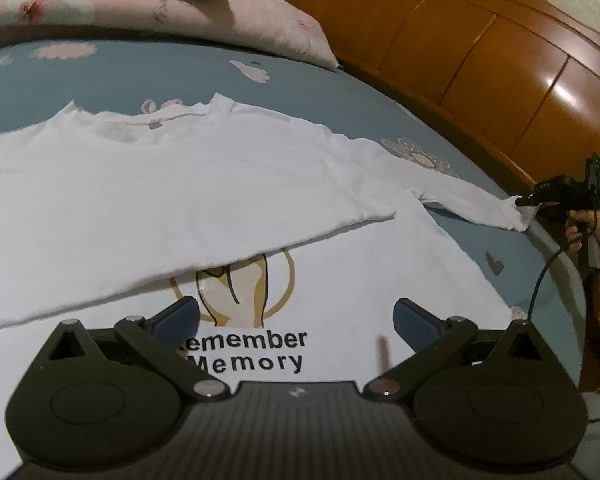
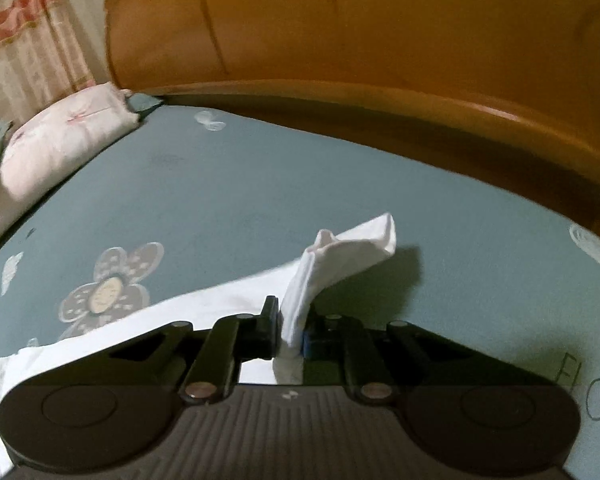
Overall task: Fold clothes
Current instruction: 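Close the right gripper on the sleeve cuff and lift it, then carry the held sleeve with the right gripper across the shirt body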
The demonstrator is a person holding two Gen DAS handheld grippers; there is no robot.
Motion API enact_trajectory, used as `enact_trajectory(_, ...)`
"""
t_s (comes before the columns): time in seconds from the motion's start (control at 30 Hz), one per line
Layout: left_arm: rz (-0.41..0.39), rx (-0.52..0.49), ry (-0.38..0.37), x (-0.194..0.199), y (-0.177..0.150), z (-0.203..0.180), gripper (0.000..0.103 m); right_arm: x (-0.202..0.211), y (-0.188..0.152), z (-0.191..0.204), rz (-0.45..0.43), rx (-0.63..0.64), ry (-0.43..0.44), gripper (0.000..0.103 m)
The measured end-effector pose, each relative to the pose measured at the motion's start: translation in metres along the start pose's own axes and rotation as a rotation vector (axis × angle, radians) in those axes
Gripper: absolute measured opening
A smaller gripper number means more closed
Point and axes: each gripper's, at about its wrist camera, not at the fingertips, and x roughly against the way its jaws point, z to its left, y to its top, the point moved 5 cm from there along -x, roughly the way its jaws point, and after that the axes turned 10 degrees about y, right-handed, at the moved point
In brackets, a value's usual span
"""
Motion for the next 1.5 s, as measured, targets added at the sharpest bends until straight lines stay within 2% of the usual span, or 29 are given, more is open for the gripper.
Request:
enact_trajectory(0.27,0.026,0.048,-0.012,0.008,0.004,0.005,0.102,0.025,0.006,0.056,0.004,0.095,0.041,0.012)
enact_trajectory(0.63,0.049,0.065,0.027,0.017,0.008,0.013,0.102,0.042,0.002,0.172,0.020,0.300,0.148,0.012)
enact_trajectory(0.87,0.035,0.066,0.045,0.026,0.012,0.019,0.102,0.042,-0.005,0.251,0.036,0.399,0.214,0.012)
enact_trajectory(1.1,0.034,0.101,0.064,0.034,0.015,0.034,0.102,0.038,-0.024,0.319,0.061,0.494,0.258,0.012)
enact_trajectory(1.5,0.012,0.174,0.112,0.048,0.021,0.066,0.102,0.029,-0.063,0.408,0.096,0.610,0.349,0.012)
